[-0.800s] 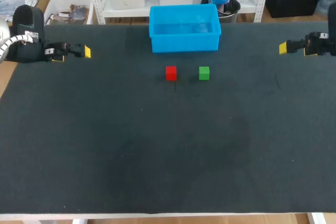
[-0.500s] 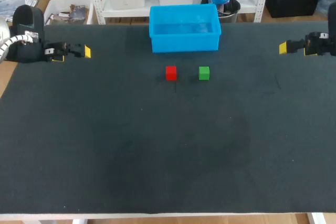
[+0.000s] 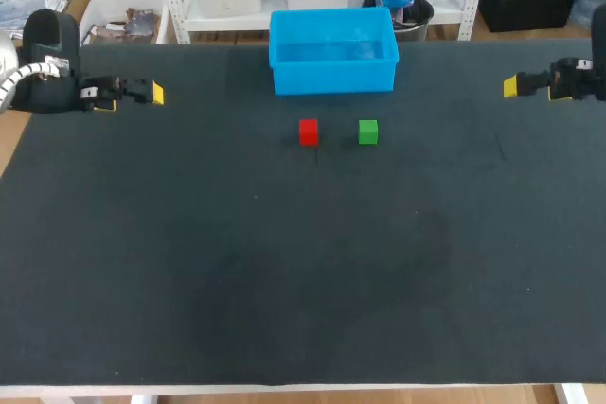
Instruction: Use the left arm to pick the red cube and place it into the blue plastic box first, then use the right arm to grasp the green cube and put it into the same blue plastic box after the first action is fully finished.
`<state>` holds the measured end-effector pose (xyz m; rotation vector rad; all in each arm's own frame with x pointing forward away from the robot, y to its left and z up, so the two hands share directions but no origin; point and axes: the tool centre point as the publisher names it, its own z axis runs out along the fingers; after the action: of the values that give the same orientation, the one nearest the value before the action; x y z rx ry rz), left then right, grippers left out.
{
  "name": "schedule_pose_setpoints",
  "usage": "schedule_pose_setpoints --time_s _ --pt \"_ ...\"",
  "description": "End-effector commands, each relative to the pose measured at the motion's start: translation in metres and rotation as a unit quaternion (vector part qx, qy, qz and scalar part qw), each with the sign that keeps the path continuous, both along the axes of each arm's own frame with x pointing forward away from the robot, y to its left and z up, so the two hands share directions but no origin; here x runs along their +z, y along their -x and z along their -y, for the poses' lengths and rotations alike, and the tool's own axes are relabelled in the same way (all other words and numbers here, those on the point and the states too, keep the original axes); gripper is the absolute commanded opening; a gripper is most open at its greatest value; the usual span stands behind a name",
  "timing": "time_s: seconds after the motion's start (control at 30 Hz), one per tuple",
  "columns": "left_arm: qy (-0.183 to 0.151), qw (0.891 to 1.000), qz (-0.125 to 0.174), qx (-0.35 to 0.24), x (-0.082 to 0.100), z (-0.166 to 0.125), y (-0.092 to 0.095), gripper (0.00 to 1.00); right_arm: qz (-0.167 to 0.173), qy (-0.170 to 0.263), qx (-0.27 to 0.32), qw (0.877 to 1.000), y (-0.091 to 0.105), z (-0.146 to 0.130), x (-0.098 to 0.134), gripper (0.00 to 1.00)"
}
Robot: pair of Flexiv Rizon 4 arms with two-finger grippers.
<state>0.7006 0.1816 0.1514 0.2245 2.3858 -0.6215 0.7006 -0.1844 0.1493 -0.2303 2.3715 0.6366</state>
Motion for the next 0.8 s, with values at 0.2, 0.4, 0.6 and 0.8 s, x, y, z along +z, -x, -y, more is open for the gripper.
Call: schedule_pose_setpoints --time_s 0.2,0.4,0.6,0.8 --pt "-0.029 0.999 -0.025 -0.034 0.001 0.031 -0.015 1.00 0.000 0.000 0.000 1.000 0.000 0.000 0.000 1.00" --pt "-0.111 0.993 -0.031 -0.038 0.005 0.094 -0.037 1.00 0.000 0.000 0.000 1.000 0.000 0.000 0.000 1.00" --pt "-0.147 0.987 -0.057 -0.012 -0.002 0.140 -0.047 1.00 0.000 0.000 0.000 1.000 0.000 0.000 0.000 1.00" --pt "-0.147 0.987 -0.057 -0.012 -0.002 0.140 -0.047 1.00 0.000 0.000 0.000 1.000 0.000 0.000 0.000 1.00"
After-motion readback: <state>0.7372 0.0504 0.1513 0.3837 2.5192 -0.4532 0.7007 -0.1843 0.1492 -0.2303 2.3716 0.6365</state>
